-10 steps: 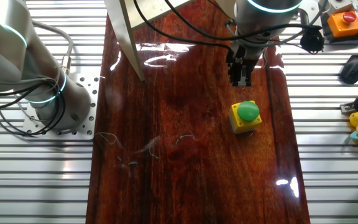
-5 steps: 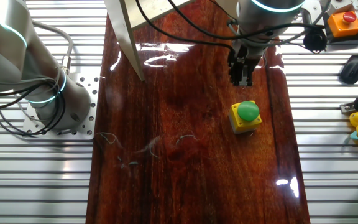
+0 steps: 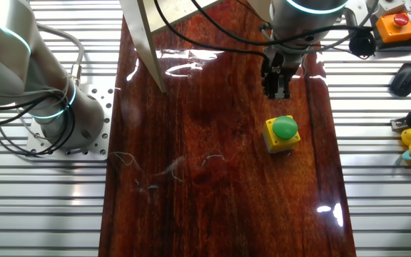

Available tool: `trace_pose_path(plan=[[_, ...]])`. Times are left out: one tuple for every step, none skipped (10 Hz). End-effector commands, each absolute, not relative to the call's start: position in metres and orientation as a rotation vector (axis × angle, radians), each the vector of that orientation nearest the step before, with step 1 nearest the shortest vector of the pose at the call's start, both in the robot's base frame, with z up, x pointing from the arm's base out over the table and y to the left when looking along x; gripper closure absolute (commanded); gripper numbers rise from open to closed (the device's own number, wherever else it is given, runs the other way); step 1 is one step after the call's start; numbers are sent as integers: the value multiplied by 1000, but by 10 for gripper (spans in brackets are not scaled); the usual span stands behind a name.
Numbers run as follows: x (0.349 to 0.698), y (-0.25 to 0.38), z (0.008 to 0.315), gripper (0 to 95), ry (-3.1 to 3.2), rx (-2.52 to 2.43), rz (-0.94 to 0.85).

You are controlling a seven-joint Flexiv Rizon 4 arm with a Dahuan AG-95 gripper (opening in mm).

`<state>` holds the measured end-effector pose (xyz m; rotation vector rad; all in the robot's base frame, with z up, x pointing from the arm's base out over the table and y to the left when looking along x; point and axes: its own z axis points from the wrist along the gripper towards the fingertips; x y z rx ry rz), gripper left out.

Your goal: Put the object on the shelf

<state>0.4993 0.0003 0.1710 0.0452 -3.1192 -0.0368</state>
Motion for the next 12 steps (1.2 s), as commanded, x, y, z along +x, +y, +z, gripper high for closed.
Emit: trace_pose_path(plan=[[499, 0, 171, 950, -3121, 9, -38], [499, 0, 171, 950, -3119, 0, -38], [499, 0, 171, 950, -3118, -9, -38], [499, 0, 171, 950, -3119, 112, -38], [499, 0, 171, 950, -3120, 151, -38], [499, 0, 171, 950, -3119, 170, -37], [499, 0, 171, 950, -3118, 180, -37], [499, 0, 171, 950, -3118, 191, -38], [499, 0, 171, 950, -3118, 203, -38], [499, 0, 171, 950, -3118, 220, -37], [499, 0, 171, 950, -3118, 230, -36], [499, 0, 171, 950, -3121, 261, -37]])
